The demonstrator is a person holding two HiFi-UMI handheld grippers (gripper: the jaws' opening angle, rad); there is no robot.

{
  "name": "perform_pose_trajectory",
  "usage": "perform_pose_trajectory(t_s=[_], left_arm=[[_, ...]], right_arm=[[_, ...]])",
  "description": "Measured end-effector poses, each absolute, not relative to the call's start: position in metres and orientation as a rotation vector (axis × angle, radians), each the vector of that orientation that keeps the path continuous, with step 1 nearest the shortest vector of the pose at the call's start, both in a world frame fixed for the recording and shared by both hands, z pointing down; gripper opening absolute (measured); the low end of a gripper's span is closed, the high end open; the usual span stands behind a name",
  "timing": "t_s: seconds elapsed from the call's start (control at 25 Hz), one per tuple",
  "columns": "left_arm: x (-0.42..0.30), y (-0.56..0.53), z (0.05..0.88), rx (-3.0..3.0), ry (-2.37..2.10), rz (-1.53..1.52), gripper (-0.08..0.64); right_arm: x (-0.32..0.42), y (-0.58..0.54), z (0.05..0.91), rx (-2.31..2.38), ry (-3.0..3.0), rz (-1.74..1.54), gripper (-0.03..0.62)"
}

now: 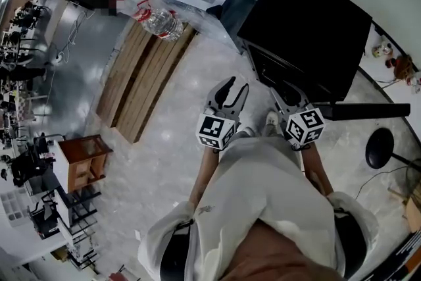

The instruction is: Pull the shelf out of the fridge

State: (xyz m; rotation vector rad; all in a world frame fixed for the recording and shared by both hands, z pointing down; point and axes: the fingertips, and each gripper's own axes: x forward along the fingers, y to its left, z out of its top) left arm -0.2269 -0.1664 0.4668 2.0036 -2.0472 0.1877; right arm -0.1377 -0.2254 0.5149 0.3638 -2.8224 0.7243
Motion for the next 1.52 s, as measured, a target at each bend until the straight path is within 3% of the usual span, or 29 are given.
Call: perform_pose_trajectory(t_s=[0.92,1.52], left_arm=[[-0.204,-0.209,0.524,2.381,-1.376,0.102,0.155],[-0.188,-0.245,0.583,2.274,-1.266,0.003,0.155]], right_arm=[[-0.092,-0.229,0.554,1.223,-2.614,0.907,0.143],[-0.067,-0.251,0.601,1.472,-2.524,1.126,0.152]])
